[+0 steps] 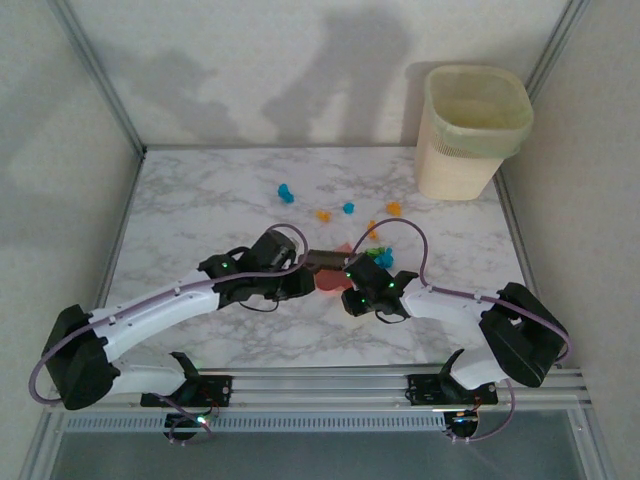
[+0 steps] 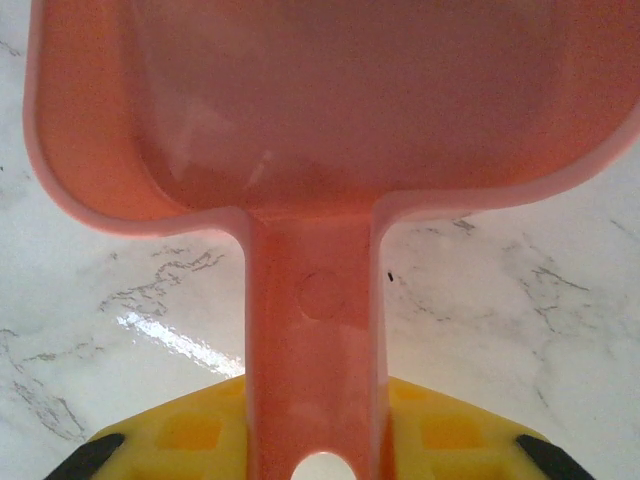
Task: Sweep away the paper scraps from the table
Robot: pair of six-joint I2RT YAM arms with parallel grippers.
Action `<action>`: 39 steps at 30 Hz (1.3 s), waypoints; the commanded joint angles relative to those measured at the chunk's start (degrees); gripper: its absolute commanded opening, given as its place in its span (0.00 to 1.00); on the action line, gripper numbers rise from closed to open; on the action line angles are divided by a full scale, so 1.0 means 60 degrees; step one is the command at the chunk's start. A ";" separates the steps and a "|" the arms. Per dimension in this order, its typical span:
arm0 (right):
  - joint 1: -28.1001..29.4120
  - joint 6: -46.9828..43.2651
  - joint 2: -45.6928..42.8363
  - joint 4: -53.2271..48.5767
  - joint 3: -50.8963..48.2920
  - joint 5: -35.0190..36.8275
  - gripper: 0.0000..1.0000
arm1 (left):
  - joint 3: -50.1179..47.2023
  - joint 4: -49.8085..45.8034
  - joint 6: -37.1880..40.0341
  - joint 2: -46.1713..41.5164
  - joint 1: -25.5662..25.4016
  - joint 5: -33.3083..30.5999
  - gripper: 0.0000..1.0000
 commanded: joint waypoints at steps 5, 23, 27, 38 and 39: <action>-0.0112 0.0241 0.0208 -0.0500 -0.0287 0.0160 0.00 | 0.0264 -0.0261 -0.0154 -0.0876 0.0200 -0.1198 0.00; -0.0113 0.0244 0.0308 -0.0492 -0.0255 0.0116 0.00 | 0.3544 0.0761 -0.0385 0.2762 0.1604 -0.2848 0.00; -0.0112 0.0221 0.0319 -0.0470 -0.0259 0.0062 0.00 | 0.5157 0.0096 -0.0010 0.4384 0.1609 -0.2921 0.00; -0.0113 0.0163 0.0319 -0.0484 -0.0256 -0.0016 0.00 | 0.7357 -0.0813 0.0440 0.6823 0.1614 -0.2261 0.00; -0.0120 0.0165 0.0309 -0.0482 -0.0255 -0.0012 0.00 | 0.7135 -0.0673 0.0405 0.6727 0.1598 -0.2193 0.00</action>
